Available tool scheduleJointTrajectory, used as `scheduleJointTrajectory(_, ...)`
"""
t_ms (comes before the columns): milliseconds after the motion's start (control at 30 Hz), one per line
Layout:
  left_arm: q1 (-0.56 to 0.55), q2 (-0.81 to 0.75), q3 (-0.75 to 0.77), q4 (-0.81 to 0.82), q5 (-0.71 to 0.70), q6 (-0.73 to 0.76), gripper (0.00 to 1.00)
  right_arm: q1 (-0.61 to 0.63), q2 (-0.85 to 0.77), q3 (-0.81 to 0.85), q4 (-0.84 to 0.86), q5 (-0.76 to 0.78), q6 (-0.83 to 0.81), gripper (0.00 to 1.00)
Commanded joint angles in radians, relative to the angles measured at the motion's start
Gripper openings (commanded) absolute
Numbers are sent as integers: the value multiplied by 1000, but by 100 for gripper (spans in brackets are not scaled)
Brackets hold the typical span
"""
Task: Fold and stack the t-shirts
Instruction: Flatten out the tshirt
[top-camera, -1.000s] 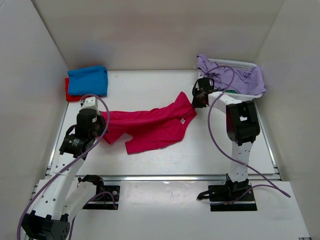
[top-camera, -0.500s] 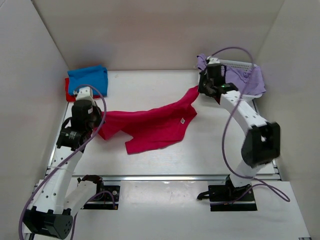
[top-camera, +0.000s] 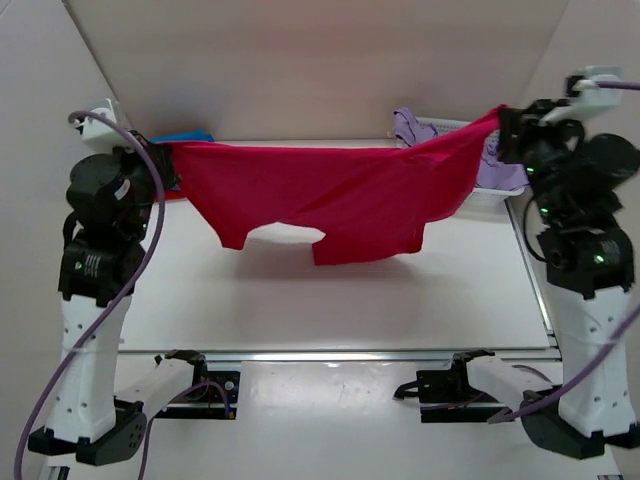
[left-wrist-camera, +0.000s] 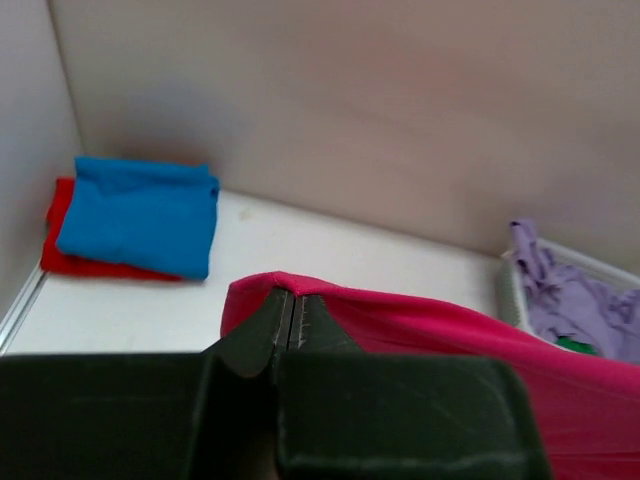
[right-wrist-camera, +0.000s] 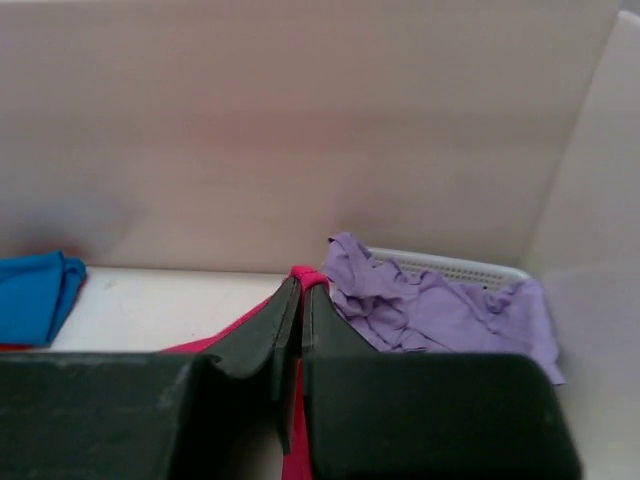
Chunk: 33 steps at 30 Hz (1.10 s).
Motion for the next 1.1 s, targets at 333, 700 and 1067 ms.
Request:
scheduleJointTrajectory(333, -98, -195, 176, -146, -82, -24, 0, -199, -166, 208, -101, -287, -31, 0)
scheduleJointTrajectory(700, -5, -54, -125, -7, -36, -42, 0, -159, 116, 27, 50, -388, 54, 0)
scheduleJointTrajectory(1067, 73, 421, -428, 379, -13, -82, 0, -18, 708, -3, 212, -267, 3, 0)
